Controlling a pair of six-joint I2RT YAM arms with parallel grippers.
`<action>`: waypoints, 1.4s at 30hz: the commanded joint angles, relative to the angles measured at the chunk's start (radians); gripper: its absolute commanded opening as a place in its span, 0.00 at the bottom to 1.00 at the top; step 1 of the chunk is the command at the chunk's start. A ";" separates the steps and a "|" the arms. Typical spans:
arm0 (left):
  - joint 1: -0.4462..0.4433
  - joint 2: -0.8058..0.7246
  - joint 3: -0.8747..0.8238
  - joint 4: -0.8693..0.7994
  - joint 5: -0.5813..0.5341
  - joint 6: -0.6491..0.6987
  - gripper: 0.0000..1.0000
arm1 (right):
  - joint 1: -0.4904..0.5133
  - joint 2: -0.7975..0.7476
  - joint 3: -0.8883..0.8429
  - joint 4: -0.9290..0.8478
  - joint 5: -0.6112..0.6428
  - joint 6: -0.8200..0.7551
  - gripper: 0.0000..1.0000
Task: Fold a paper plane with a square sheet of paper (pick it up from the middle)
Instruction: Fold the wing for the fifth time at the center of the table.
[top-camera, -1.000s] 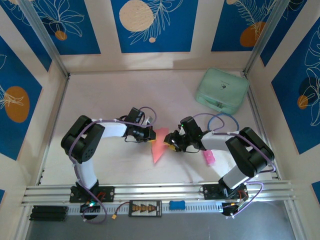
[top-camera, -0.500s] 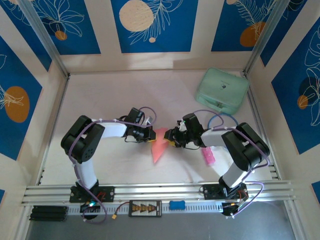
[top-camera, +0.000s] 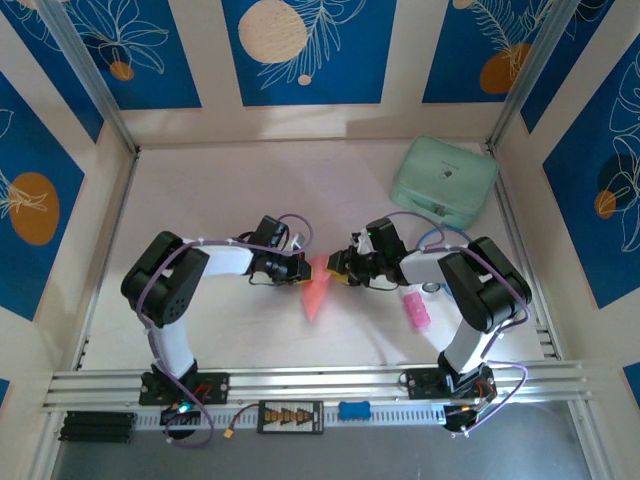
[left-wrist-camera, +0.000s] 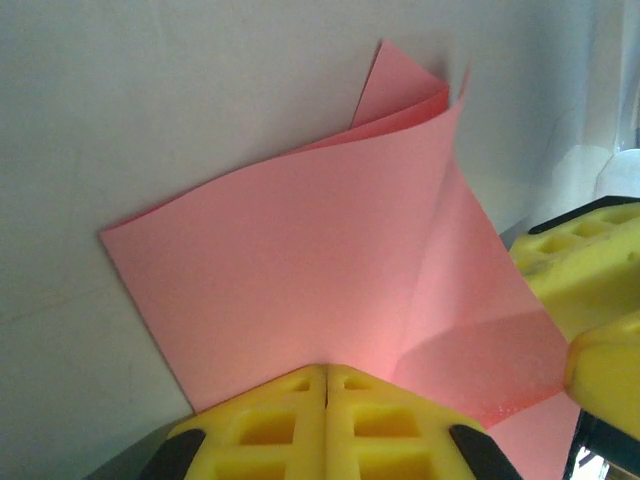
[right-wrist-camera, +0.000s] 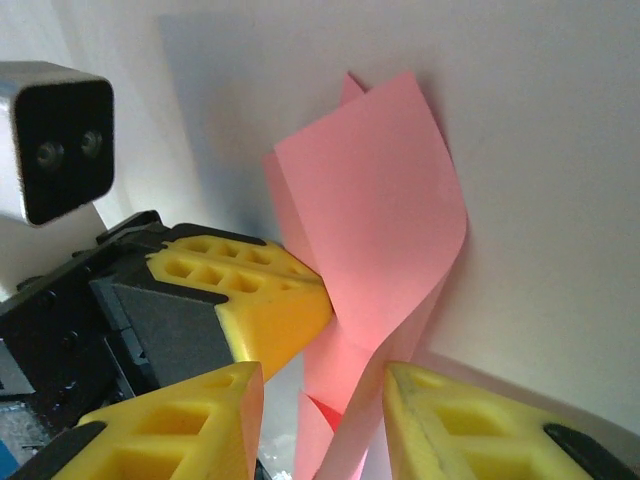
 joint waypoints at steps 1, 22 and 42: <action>0.004 -0.011 -0.028 -0.056 -0.017 0.019 0.03 | -0.003 -0.007 -0.005 -0.039 -0.024 0.000 0.39; 0.008 -0.033 -0.021 -0.050 -0.003 0.011 0.04 | -0.004 0.040 0.059 -0.106 -0.043 -0.034 0.37; 0.008 -0.151 -0.013 -0.089 -0.023 -0.047 0.11 | 0.025 -0.072 -0.065 -0.067 0.081 0.073 0.09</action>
